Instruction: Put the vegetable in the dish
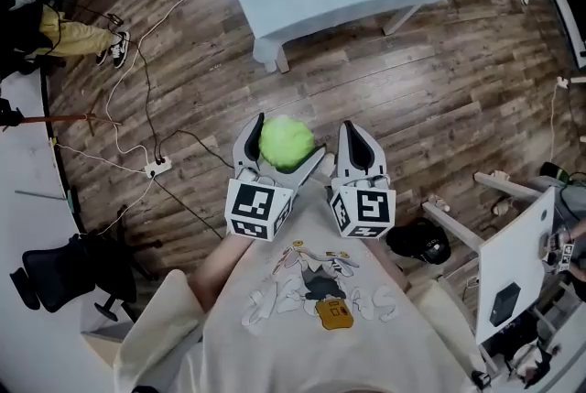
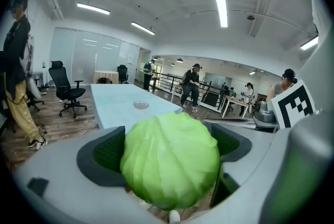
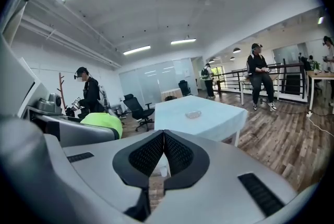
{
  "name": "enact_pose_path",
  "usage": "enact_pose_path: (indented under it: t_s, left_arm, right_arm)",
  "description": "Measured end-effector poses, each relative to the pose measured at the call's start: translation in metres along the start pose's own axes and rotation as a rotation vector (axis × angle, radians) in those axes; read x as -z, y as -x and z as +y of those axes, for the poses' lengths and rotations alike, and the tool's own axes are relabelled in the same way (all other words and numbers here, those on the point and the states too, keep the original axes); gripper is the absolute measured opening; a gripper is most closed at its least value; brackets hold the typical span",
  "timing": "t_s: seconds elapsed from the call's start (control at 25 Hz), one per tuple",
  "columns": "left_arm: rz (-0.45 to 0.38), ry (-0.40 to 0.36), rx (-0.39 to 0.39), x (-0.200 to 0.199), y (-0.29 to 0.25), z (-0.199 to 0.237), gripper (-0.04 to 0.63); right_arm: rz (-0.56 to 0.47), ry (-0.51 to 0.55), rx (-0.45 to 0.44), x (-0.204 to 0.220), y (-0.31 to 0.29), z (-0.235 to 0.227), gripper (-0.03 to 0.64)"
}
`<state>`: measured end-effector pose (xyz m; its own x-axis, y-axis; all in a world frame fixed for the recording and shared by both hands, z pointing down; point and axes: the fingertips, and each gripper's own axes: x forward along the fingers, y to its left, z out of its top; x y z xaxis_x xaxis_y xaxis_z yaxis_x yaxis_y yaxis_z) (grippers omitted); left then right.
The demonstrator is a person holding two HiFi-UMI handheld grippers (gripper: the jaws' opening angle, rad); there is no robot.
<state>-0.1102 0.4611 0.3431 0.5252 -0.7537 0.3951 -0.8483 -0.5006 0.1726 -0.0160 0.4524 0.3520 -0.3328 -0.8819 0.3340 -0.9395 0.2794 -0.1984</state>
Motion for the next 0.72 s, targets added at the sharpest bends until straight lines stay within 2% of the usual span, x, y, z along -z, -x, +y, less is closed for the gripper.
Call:
enact_pose_path:
  t_s: [0.2,0.48,0.72]
  left_arm:
    - [-0.031,-0.009,0.041,-0.015,0.011,0.03,0.52]
    - [-0.039,0.021,0.081,-0.016,0.023,0.081,0.52]
    - [-0.004,0.029,0.139,-0.012,0.016,0.084,0.52]
  right_arm:
    - [-0.02,0.04,0.028,-0.016,-0.02,0.027,0.023]
    - [0.005,0.077,0.081,-0.003,-0.044,0.067,0.023]
    - [-0.031,0.028,0.105,-0.01,-0.046,0.064,0.023]
